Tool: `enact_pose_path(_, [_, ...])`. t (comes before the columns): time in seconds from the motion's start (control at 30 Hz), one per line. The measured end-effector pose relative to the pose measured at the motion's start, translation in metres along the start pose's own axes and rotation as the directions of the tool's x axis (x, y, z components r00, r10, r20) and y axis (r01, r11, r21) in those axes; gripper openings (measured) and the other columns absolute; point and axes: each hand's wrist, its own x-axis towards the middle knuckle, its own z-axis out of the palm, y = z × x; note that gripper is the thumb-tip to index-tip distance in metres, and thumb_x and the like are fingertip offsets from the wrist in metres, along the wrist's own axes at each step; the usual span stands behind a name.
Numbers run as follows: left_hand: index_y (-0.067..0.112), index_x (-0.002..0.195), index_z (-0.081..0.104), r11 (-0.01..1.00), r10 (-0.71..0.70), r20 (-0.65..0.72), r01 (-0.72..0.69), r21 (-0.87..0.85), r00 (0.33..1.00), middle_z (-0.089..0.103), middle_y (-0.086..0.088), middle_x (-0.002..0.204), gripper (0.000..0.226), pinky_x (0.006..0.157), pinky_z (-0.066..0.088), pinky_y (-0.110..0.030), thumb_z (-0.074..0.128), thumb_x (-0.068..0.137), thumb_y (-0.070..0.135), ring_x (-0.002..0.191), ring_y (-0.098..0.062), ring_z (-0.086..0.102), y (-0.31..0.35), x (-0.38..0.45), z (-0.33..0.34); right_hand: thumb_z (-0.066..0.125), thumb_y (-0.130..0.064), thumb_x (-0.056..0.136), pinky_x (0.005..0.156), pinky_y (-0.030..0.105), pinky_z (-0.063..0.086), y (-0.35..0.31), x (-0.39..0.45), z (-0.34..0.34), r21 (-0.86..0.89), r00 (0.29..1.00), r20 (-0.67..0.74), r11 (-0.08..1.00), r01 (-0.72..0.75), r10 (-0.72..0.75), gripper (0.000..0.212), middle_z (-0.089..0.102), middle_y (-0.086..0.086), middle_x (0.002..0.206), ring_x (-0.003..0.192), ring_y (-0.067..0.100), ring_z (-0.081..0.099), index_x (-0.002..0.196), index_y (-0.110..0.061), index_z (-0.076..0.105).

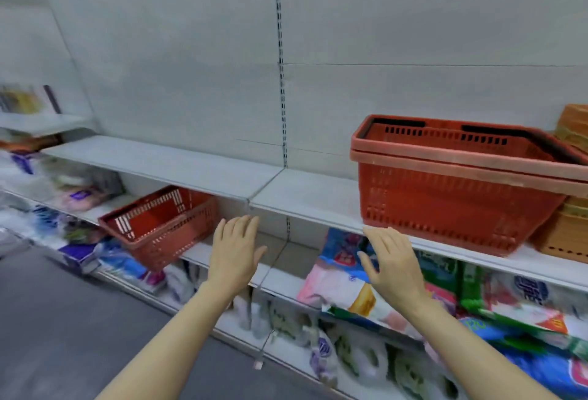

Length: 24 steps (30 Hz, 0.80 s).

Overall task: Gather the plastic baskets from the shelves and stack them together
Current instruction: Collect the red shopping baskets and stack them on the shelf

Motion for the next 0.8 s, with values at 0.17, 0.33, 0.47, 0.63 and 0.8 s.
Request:
enact_pose_path(0.17, [0.006,0.126,0.065,0.993,-0.097,0.029,0.095,0.071,0.995,0.065,-0.014,0.126,0.065,0.106,0.041,-0.053,0.082,0.073,0.037,0.116,-0.034,0.06,-0.077,-0.03,0.003,0.053,-0.032,0.087,0.097,0.038,0.038,-0.069,0.008,0.061,0.091,0.998,0.066,0.996,0.017,-0.023,0.044,0.066,0.009,0.109,0.101,0.029,0.059,0.119,-0.005,0.064])
enact_pose_path(0.33, [0.006,0.128,0.064,0.979,-0.182,0.093,0.172,0.106,0.979,0.064,-0.014,0.128,0.064,0.106,0.041,-0.053,0.08,0.076,0.039,0.118,-0.035,0.059,-0.159,-0.051,0.009,0.05,-0.031,0.086,0.093,0.034,0.038,-0.148,0.027,0.122,0.158,0.989,0.142,0.987,0.02,-0.043,0.044,0.067,0.01,0.106,0.098,0.028,0.06,0.117,-0.004,0.064])
enact_pose_path(0.47, [0.005,0.129,0.063,0.969,-0.23,0.155,0.212,0.125,0.961,0.064,-0.016,0.129,0.063,0.106,0.042,-0.054,0.08,0.077,0.036,0.119,-0.035,0.059,-0.218,-0.058,0.015,0.048,-0.032,0.087,0.094,0.035,0.038,-0.205,0.044,0.168,0.197,0.98,0.195,0.98,0.0,-0.039,0.045,0.067,0.009,0.108,0.099,0.029,0.061,0.119,-0.004,0.063])
enact_pose_path(0.63, [0.004,0.122,0.067,0.959,-0.272,0.198,0.248,0.139,0.942,0.067,-0.015,0.121,0.064,0.099,0.049,-0.051,0.086,0.069,0.033,0.11,-0.035,0.063,-0.276,-0.059,0.041,0.051,-0.03,0.086,0.094,0.033,0.038,-0.253,0.07,0.219,0.222,0.97,0.232,0.975,0.015,-0.067,0.042,0.067,0.008,0.107,0.098,0.027,0.061,0.117,-0.005,0.063])
enact_pose_path(0.8, [0.004,0.119,0.068,0.94,-0.338,0.238,0.312,0.14,0.911,0.068,-0.015,0.116,0.06,0.095,0.05,-0.049,0.087,0.069,0.032,0.105,-0.035,0.064,-0.325,-0.05,0.091,0.051,-0.03,0.086,0.091,0.034,0.043,-0.272,0.106,0.277,0.224,0.958,0.259,0.972,0.064,-0.123,0.04,0.067,0.007,0.106,0.097,0.026,0.062,0.116,-0.005,0.063])
